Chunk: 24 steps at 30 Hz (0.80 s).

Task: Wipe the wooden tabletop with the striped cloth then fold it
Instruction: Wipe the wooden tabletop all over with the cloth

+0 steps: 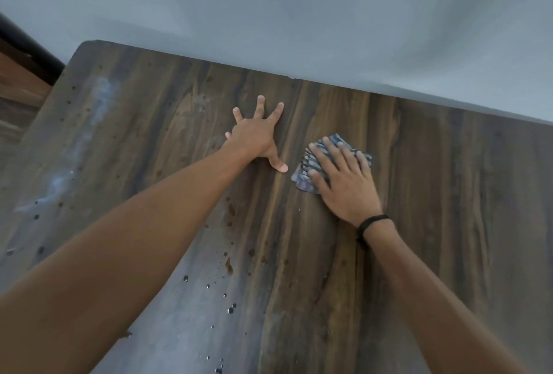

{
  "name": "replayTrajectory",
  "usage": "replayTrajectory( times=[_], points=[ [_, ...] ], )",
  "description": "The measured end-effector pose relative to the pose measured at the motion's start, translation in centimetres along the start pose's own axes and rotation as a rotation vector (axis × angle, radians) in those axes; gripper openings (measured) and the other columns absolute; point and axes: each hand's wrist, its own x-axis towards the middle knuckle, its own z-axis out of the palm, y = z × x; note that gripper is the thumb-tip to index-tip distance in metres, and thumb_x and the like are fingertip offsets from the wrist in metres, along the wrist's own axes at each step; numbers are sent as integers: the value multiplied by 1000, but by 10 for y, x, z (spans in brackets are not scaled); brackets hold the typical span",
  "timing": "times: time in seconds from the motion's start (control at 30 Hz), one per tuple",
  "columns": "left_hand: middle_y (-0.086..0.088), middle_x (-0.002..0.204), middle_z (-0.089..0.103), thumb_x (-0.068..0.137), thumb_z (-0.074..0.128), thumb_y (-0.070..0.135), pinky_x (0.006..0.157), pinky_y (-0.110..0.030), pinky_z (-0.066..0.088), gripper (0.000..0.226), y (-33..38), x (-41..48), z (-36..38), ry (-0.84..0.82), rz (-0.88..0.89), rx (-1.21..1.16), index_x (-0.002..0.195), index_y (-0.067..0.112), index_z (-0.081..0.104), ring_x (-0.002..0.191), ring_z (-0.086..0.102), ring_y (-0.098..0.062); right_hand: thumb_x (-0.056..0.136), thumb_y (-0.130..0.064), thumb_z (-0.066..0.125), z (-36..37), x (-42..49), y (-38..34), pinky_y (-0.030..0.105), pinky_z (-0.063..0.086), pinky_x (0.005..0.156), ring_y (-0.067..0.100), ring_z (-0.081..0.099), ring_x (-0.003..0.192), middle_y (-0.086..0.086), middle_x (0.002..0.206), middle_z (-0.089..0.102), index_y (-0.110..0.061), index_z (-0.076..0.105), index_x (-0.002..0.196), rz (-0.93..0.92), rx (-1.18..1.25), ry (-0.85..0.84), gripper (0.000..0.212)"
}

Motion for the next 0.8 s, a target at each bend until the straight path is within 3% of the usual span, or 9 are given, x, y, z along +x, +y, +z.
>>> replayTrajectory(
  times=[0.03,0.13,0.27,0.37,0.4,0.5,0.63,0.73,0.8],
  points=[
    [6,160,-32,52,92,55,105,-72,31,150,-1,-1,0,5,-4,7,152,44,-19,143,-18,-56,105,-57,23,-3,4,6,44,-3,124,19,7,156,-7,169,12,-42,14,159,7,8,5,57],
    [7,160,-34,54,92,54,106,-73,31,149,-1,2,-1,-4,1,-6,152,45,-20,143,-18,-56,106,-53,25,-7,16,15,51,3,124,25,13,155,-2,169,16,-37,18,160,290,57,130,57],
    [6,160,-34,52,92,55,106,-72,31,150,0,1,0,-7,-12,12,152,45,-21,143,-18,-55,106,-54,23,-2,2,8,44,0,124,20,9,156,-6,169,14,-40,15,160,21,-3,28,57],
    [6,159,-35,54,91,54,106,-73,29,150,0,3,-2,-11,-7,-2,151,45,-22,143,-19,-55,106,-53,24,-5,10,9,50,5,125,25,15,154,-1,168,18,-36,19,160,293,52,143,57],
    [6,159,-35,53,92,55,106,-73,30,150,1,3,-2,-13,-5,-6,151,45,-22,143,-19,-55,106,-52,25,-3,8,2,50,2,125,25,13,155,-1,169,15,-36,17,160,280,48,117,57],
    [7,159,-34,53,92,55,106,-72,31,150,1,0,0,-9,-17,6,152,45,-21,143,-18,-55,105,-55,20,7,-17,-2,45,-2,125,20,8,156,-5,169,11,-41,11,160,15,6,21,57],
    [7,159,-35,53,92,54,105,-73,29,150,0,1,-2,-10,-6,-12,152,45,-21,144,-18,-55,106,-52,24,7,-24,2,51,5,125,26,15,155,0,168,17,-36,19,160,355,35,156,57],
    [8,159,-34,51,93,55,105,-73,29,151,0,0,0,4,-11,-3,152,46,-19,144,-16,-55,105,-54,23,14,-31,-14,47,5,124,22,14,155,-4,168,17,-38,18,160,98,-33,67,57],
    [8,159,-34,52,93,54,106,-74,28,151,0,1,0,5,-15,-11,152,46,-19,144,-16,-54,105,-54,23,4,-18,0,48,5,124,22,15,155,-5,168,18,-38,19,160,112,-4,78,57]
  ],
)
